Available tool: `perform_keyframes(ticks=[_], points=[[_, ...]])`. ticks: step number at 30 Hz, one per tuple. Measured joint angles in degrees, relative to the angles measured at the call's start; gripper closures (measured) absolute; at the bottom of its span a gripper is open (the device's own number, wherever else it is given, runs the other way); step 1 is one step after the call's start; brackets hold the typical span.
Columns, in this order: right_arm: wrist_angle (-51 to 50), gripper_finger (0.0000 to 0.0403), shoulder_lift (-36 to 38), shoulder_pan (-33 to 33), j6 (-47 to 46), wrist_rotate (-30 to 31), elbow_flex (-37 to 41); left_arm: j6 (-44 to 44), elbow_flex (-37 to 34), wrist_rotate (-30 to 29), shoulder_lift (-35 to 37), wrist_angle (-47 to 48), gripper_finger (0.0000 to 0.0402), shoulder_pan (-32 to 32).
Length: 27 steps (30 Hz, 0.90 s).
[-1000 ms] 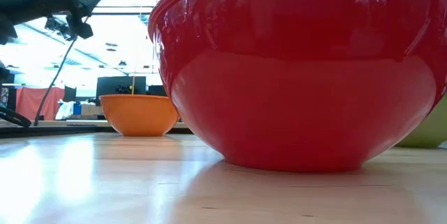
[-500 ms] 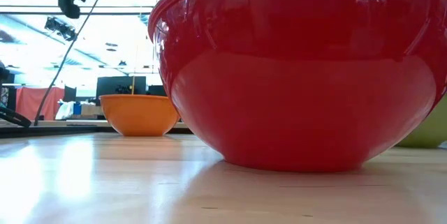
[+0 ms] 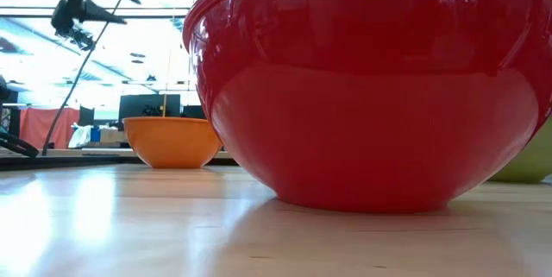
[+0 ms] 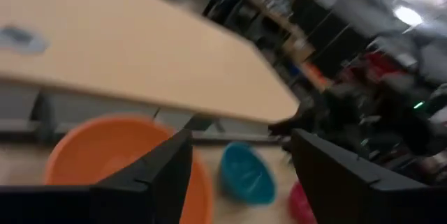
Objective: Nest bowls inside each other
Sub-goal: Stack the orange bowl on the red bowl
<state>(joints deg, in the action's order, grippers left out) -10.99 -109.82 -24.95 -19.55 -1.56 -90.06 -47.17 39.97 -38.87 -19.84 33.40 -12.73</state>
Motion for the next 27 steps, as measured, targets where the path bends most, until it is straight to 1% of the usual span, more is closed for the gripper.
perform_keyframes(ticks=[2,5,12,19,25,27], points=[[-0.2,0.0056,-3.1,-0.2,0.1,-0.4,-2.9,-3.6,0.0,0.1,-1.1,3.8,0.0151,0.0],[-1.4,0.0056,-7.3,-0.3,0.1,-0.2,-7.6,-6.0,0.0,0.6,-2.6,5.8,0.0150,0.0],[-7.6,0.0056,-16.6,-0.3,2.9,0.0,-18.8,-8.1,0.0,0.6,-5.5,5.8,0.0150,0.0],[-13.6,0.0056,-24.8,-0.3,3.2,0.0,-28.9,-8.1,0.0,0.6,-5.7,5.8,0.0150,0.0],[-16.3,0.0057,-29.3,-0.3,2.1,0.4,-33.1,-7.5,0.0,1.5,-5.7,5.8,0.0150,-0.1],[-16.5,0.0066,-30.2,-0.2,1.6,0.4,-33.3,-7.5,0.0,1.6,-5.7,5.8,0.0150,-0.1]])
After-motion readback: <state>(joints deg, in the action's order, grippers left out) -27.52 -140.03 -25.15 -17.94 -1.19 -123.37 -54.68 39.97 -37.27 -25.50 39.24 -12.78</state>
